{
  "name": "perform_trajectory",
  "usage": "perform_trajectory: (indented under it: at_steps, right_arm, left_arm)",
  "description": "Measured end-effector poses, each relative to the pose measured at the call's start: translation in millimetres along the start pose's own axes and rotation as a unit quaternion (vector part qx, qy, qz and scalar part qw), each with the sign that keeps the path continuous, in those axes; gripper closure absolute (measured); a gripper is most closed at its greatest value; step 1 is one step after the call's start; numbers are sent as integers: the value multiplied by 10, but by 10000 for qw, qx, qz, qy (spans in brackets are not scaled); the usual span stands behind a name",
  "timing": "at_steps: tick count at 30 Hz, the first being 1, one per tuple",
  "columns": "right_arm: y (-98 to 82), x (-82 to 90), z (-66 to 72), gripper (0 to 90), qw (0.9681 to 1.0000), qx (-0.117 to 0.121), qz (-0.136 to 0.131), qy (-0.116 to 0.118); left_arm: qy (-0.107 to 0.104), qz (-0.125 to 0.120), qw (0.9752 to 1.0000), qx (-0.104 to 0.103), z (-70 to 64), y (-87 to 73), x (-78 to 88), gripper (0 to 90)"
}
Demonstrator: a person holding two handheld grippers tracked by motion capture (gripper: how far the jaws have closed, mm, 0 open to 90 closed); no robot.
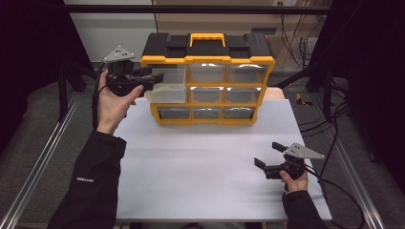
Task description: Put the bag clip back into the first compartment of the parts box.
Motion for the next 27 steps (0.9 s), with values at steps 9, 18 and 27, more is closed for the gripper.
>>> perform_trajectory:
  at_steps: [9,18,27]
  right_arm:
    - [-3,-3,3,4,10000,-13,7,0]
    - [-6,-6,-3,4,10000,19,12,-17]
    - [-5,-7,1,4,10000,18,0,1]
  left_arm:
    - [-268,-438,9986,-84,-95,-128,364,236]
    - [-417,-502,9979,-40,-152,-554,532,88]
    - [-531,-616,9966,100,-197,-1101,538,1]
Point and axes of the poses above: each handheld gripper's, and its own axes: x roughly backward along the jaws, y roughly out of its top, z roughly to its left, the point moved 10 cm from there along -x, roughly forward along the jaws, and after that the axes turned 2 degrees about z, right-handed, at the moved point
